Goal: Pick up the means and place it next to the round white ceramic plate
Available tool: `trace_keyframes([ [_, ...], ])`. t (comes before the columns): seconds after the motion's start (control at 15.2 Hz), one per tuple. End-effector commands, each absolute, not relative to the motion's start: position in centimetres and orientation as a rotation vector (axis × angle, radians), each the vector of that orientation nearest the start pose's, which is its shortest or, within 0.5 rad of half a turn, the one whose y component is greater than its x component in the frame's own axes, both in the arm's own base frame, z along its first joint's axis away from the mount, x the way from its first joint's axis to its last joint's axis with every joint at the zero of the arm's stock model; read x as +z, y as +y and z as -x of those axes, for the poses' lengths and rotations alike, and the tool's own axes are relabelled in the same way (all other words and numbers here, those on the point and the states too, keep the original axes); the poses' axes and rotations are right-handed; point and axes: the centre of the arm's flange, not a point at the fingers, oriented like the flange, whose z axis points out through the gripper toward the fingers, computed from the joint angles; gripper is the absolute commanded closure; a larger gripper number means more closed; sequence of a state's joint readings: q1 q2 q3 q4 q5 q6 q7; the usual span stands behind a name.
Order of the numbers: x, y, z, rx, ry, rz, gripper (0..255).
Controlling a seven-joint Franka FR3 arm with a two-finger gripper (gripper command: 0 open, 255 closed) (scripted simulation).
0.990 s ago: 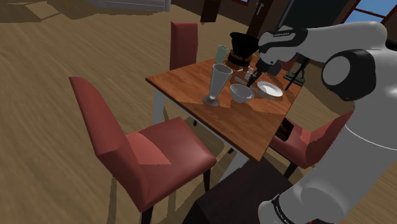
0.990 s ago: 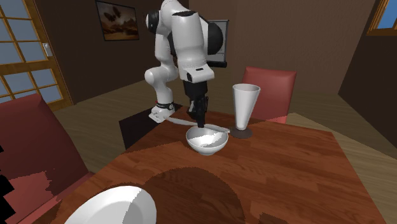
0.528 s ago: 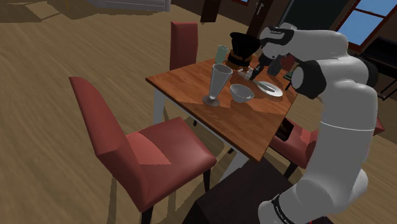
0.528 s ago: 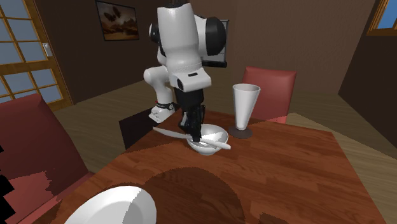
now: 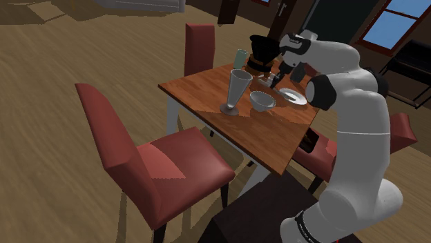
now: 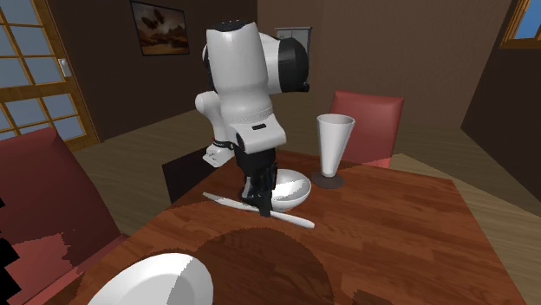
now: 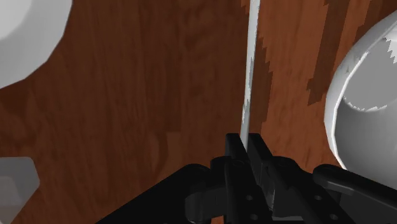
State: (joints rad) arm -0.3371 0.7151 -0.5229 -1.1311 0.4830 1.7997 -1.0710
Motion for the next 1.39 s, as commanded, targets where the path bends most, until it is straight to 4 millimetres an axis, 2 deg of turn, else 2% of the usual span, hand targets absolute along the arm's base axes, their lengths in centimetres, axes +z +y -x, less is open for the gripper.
trace_keyframes([
  [0.0, 41.5, -45.0, -59.3, -0.207, -0.347, 3.062, 255],
  [0.66, 36.2, -45.0, -59.3, -0.207, -0.347, 3.062, 255],
  [1.19, 36.2, -45.0, -59.3, -0.207, -0.347, 3.062, 255],
  [1.25, 36.2, -45.0, -59.3, -0.207, -0.347, 3.062, 0],
  [1.32, 36.2, -45.0, -59.3, -0.207, -0.347, 3.062, 0],
])
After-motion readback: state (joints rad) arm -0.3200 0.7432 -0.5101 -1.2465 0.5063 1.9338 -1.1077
